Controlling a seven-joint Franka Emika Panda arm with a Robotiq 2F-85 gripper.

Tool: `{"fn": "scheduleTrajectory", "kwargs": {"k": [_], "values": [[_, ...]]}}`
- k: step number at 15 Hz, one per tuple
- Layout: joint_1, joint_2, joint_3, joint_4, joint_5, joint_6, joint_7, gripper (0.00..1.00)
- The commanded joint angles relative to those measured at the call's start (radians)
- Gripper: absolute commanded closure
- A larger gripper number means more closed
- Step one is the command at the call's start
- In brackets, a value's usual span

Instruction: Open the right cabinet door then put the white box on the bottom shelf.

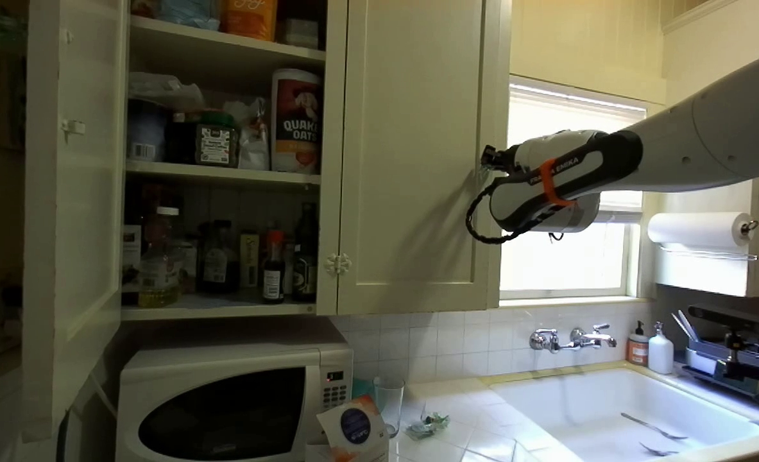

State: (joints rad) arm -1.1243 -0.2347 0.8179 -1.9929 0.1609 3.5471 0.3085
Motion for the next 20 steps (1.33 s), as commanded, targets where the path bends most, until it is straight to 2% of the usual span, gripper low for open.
{"fn": "scheduleTrajectory", "kwargs": {"k": [1,5,6,7,10,13,16,19,20], "values": [[0.241,-0.091,-0.184,-0.129,-0.107,0.03,0.133,0.92],[0.496,-0.229,-0.45,-0.299,-0.24,0.039,0.252,0.92],[0.559,-0.264,-0.507,-0.337,-0.296,0.035,0.293,0.42],[0.623,-0.305,-0.562,-0.376,-0.339,0.033,0.329,0.42],[0.819,-0.441,-0.705,-0.48,-0.448,0.005,0.415,0.21],[1.016,-0.562,-0.803,-0.54,-0.503,-0.051,0.43,0.01],[1.221,-0.673,-0.868,-0.562,-0.527,-0.167,0.423,0.0],[1.437,-0.792,-0.898,-0.561,-0.54,-0.38,0.378,0.0],[1.506,-0.823,-0.874,-0.57,-0.377,-0.442,0.21,0.0]]}}
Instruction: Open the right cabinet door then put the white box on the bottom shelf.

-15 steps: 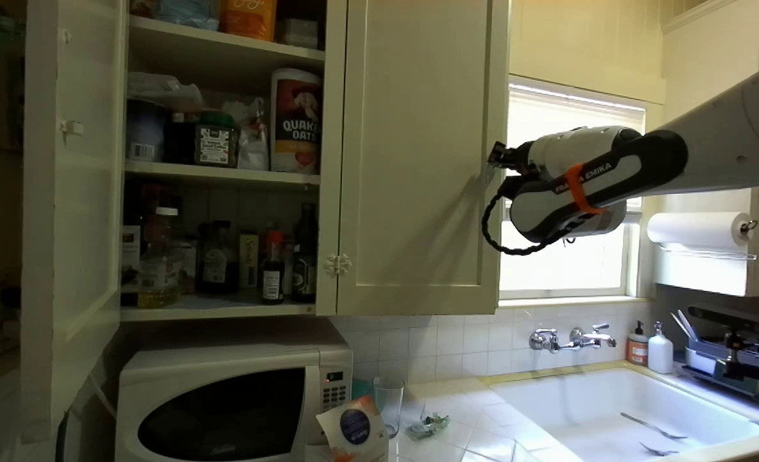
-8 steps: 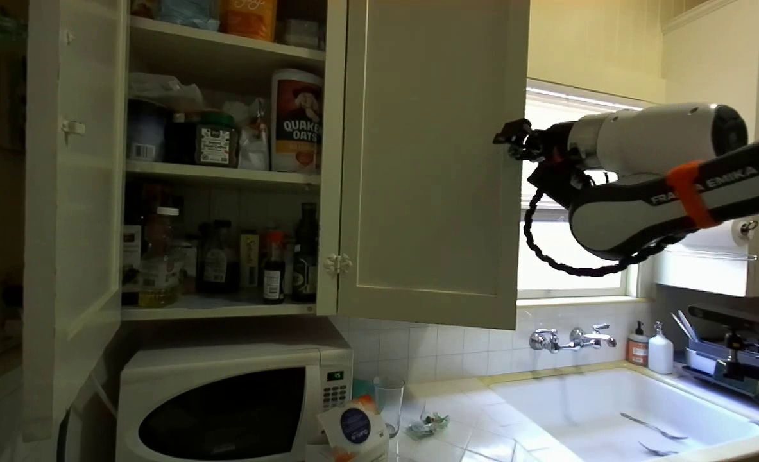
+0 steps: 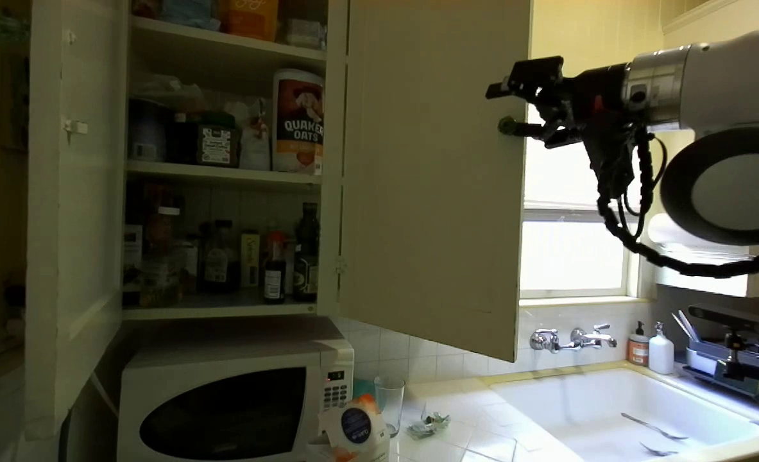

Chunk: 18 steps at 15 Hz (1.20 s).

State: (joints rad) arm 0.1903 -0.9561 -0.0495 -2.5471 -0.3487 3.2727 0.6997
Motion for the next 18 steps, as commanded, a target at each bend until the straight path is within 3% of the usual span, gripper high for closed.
{"fn": "scheduleTrajectory", "kwargs": {"k": [1,4,7,9,10,13,16,18], "values": [[0.249,-0.131,-0.006,-0.006,0.163,-0.236,-0.239,0.0],[0.398,-0.185,-0.012,0.037,0.3,-0.403,-0.467,0.0],[0.447,-0.176,-0.048,0.084,0.388,-0.451,-0.659,0.0],[0.434,-0.169,-0.065,0.102,0.436,-0.458,-0.737,0.0],[0.41,-0.163,-0.069,0.113,0.453,-0.465,-0.761,0.0],[0.188,-0.101,-0.037,0.131,0.416,-0.363,-0.778,0.0],[0.072,-0.023,-0.045,0.147,0.412,-0.239,-0.761,0.0],[-0.027,0.031,-0.037,0.151,0.393,-0.228,-0.757,0.0]]}}
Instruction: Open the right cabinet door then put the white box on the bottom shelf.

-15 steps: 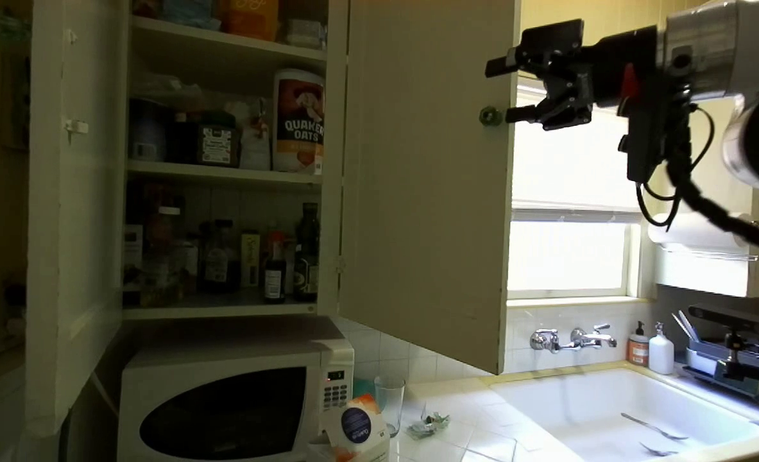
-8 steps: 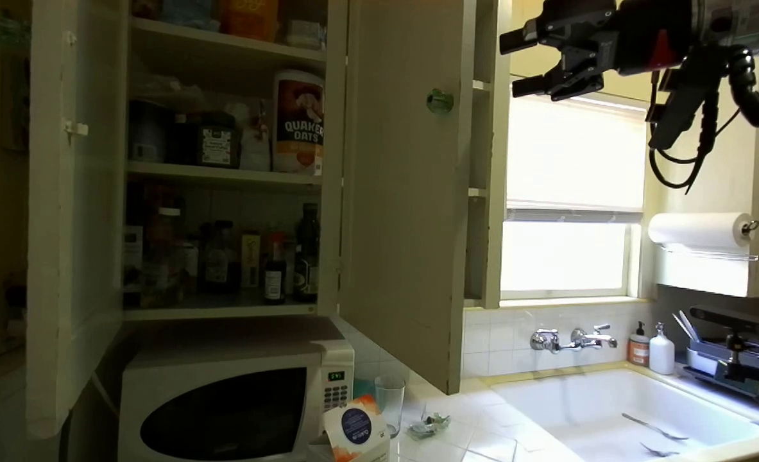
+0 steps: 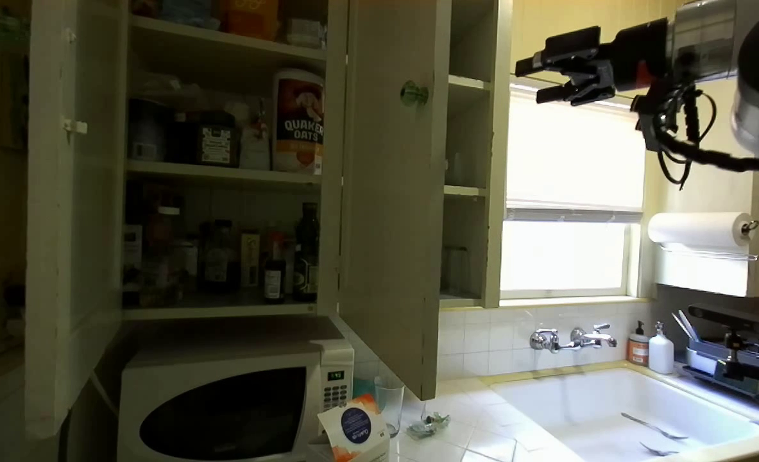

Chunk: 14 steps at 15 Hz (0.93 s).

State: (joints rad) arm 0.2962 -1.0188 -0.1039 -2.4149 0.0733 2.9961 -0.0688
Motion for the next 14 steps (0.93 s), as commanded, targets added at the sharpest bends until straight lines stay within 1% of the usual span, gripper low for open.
{"fn": "scheduleTrajectory", "kwargs": {"k": [1,3,4,6,7,8,10,11,12,14], "values": [[-0.177,0.118,0.018,0.015,-0.041,0.051,0.006,0.0],[-0.255,0.165,0.021,0.011,-0.072,0.02,-0.009,0.0],[-0.305,0.182,0.032,0.014,-0.089,0.003,-0.006,0.0],[-0.363,0.232,0.033,0.015,-0.124,-0.03,-0.02,0.0],[-0.38,0.263,0.028,0.02,-0.137,-0.054,-0.026,0.0],[-0.385,0.293,0.019,0.026,-0.143,-0.09,-0.032,0.0],[-0.344,0.359,-0.014,0.046,-0.116,-0.17,-0.036,0.0],[-0.34,0.391,-0.018,0.055,-0.111,-0.208,-0.036,0.0],[-0.313,0.421,-0.034,0.062,-0.093,-0.239,-0.043,0.0],[-0.289,0.484,-0.043,0.092,-0.066,-0.319,-0.045,0.0]]}}
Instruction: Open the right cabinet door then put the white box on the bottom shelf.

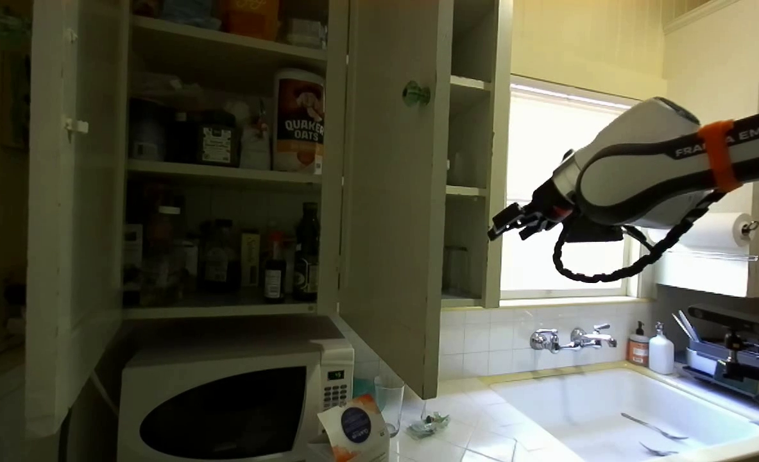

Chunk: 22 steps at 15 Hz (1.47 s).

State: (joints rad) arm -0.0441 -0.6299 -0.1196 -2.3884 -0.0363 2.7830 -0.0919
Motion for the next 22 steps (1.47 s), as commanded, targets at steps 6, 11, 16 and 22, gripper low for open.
{"fn": "scheduleTrajectory", "kwargs": {"k": [6,11,16,22], "values": [[0.077,0.232,-0.015,0.187,0.108,-0.442,-0.04,0.0],[0.057,0.289,0.016,0.264,0.092,-0.675,-0.022,0.0],[0.045,0.282,0.029,0.256,0.09,-0.635,-0.018,0.0],[0.102,0.45,-0.066,0.279,0.326,-0.61,-0.347,0.0]]}}
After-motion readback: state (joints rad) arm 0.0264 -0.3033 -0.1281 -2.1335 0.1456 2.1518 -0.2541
